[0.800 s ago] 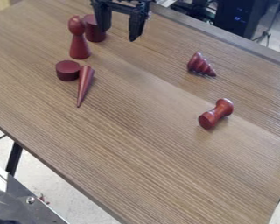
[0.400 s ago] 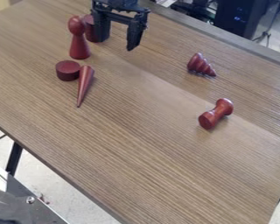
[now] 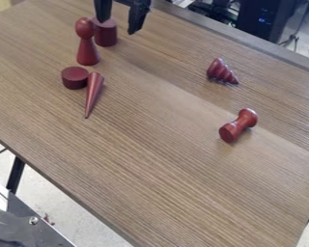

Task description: Move object from left to right

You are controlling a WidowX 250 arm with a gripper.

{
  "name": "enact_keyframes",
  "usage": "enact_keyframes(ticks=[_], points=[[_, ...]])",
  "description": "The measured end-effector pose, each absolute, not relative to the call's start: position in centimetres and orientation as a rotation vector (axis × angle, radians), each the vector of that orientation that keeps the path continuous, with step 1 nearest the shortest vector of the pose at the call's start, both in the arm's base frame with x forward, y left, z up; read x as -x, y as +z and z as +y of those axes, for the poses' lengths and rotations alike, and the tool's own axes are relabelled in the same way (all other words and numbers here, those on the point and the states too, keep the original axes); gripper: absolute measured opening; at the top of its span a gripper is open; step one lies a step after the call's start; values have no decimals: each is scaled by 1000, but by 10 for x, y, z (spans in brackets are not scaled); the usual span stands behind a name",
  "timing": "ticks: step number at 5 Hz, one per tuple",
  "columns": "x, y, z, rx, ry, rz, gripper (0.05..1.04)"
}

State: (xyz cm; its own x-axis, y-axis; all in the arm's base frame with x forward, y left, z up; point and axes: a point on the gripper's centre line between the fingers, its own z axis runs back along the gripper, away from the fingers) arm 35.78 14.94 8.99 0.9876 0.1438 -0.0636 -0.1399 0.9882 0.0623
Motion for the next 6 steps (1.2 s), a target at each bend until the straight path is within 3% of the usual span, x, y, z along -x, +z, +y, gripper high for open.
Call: enact_keyframes(ticks=[4,5,6], points=[[-344,105,190,-73,267,-10,999],[-337,106,202,-40,313,-17,999],[-332,91,209,36,381,17,999]])
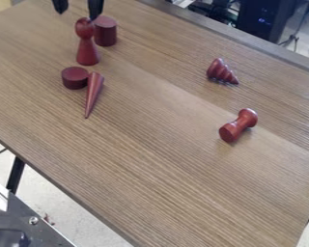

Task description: Move object from left to right

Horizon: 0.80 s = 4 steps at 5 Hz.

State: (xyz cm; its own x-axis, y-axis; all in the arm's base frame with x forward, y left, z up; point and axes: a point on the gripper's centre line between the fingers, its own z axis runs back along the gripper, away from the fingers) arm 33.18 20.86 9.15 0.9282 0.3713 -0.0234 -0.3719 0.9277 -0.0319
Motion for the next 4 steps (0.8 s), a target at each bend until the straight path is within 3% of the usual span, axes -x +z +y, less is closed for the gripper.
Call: enact_keyframes(ticks=[2,4], points=[[-324,77,188,128,436,82,999],[-325,78,178,151,432,102,999]])
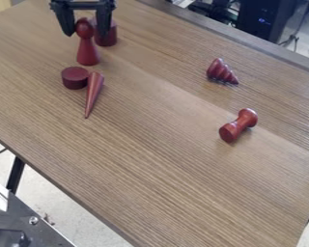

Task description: Move object from left to right

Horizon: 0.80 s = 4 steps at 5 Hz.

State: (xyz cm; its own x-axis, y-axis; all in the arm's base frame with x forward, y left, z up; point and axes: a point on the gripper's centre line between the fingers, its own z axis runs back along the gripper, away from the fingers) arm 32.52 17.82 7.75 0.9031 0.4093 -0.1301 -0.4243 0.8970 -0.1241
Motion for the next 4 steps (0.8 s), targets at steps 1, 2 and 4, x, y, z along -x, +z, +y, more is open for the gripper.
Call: enact_keyframes(ticks=[1,2,4], points=[[-328,76,178,153,418,96,963],[-332,70,181,144,411,94,684],[-334,70,181,132,418,83,578]])
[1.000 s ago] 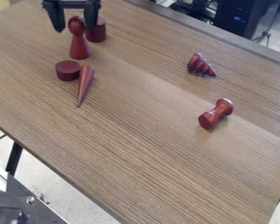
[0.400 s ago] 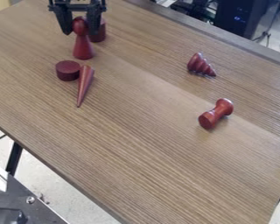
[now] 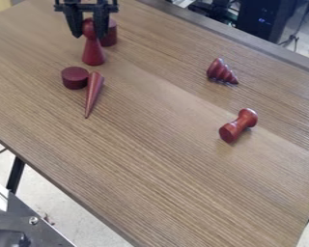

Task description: Move object from left to right

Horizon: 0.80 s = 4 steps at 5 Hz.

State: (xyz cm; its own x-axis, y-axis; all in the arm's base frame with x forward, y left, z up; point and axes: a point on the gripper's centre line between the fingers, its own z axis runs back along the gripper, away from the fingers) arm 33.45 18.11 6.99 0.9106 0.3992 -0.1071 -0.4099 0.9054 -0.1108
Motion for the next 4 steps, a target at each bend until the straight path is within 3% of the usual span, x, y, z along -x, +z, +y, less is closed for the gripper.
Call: enact_keyframes(ticks=[1,2,3,4], points=[[-337,76,171,86,389,83,578],[-343,108,147,10,334,29,578],[-351,118,118,-13,234,18,578],[-365,112,93,18,132,40,578]])
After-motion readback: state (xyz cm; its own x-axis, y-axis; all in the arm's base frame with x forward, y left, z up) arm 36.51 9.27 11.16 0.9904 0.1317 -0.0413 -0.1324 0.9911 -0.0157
